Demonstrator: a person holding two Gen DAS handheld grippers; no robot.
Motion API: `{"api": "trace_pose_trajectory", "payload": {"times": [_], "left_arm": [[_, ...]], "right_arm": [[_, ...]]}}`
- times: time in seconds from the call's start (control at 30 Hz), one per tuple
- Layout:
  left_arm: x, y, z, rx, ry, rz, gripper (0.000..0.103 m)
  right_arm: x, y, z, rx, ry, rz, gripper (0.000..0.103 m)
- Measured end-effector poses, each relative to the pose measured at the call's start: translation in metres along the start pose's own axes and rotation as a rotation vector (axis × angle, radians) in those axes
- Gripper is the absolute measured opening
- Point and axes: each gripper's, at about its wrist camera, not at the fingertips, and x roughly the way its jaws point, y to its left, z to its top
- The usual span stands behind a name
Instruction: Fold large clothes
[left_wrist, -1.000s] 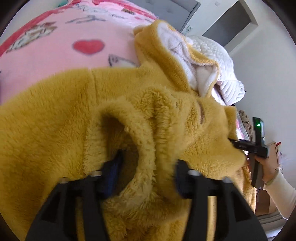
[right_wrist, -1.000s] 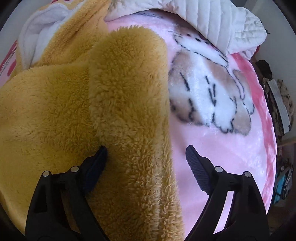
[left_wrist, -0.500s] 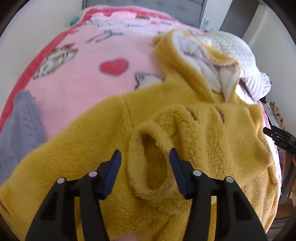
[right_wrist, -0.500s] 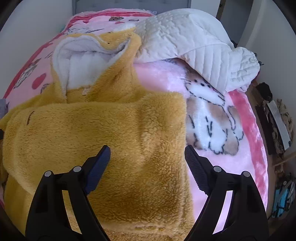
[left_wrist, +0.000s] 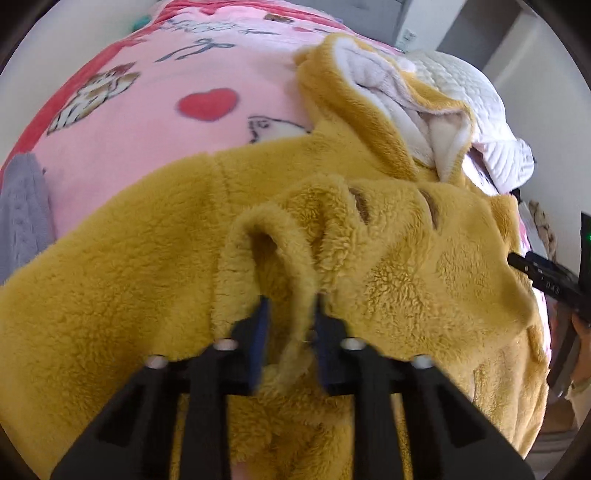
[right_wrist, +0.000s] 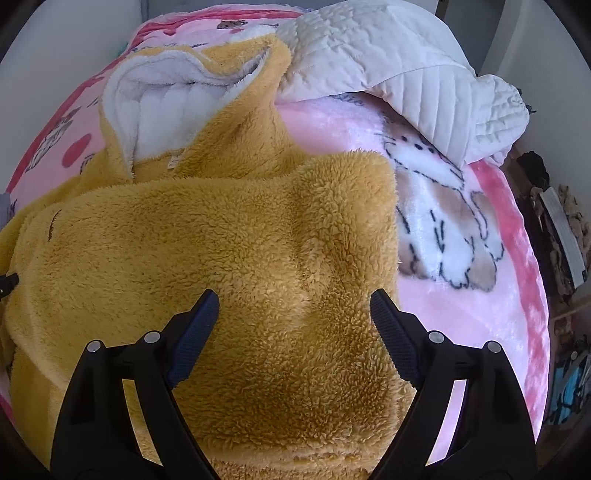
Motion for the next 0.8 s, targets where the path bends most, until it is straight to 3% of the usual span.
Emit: {"api": "trace_pose_trajectory", "payload": {"times": [0.2,0.3,0.43,0.53,0.57,0.63,0.67,0.7,0.8], "left_arm": [[-0.030,0.012,-0.008,-0.016,-0.128,0.000,0.007],[-0.023,0.026,-0.011,-0.079,-0.099,0.001,0.007],[0.003,0.033,-0.021,-0.080,-0.041,0.007,0.008],[0.002,0.036,-0.022,-0.090,-0.074,-0.018,0.010],[0.001,0.038,-0.022,-0.099,-0.078,-0.031,0.015],[-0.006,0.042,-0.022,-0.115,-0.099,-0.032,0.042],[-0.011,0.044,-0.023,-0.123,-0.115,-0.015,0.067],[-0.018,0.045,-0.024,-0.136,-0.140,-0.005,0.079],[-0.044,0.049,-0.029,-0.165,-0.201,0.008,0.084]], "right_arm": [[-0.001,0.000,0.003,-0.025,-0.007,-0.019,0.084],[0.011,-0.001,0.001,-0.035,0.042,-0.044,0.084],[0.034,-0.004,-0.009,-0.031,0.093,-0.059,0.085],[0.042,-0.005,-0.013,-0.016,0.092,-0.064,0.088],[0.042,-0.005,-0.012,-0.011,0.091,-0.066,0.088],[0.034,-0.004,-0.010,0.003,0.062,-0.059,0.088],[0.029,-0.004,-0.008,0.012,0.046,-0.052,0.088],[0.020,-0.004,-0.007,0.029,0.020,-0.023,0.088],[-0.007,-0.003,-0.001,0.038,-0.051,0.021,0.089]]}}
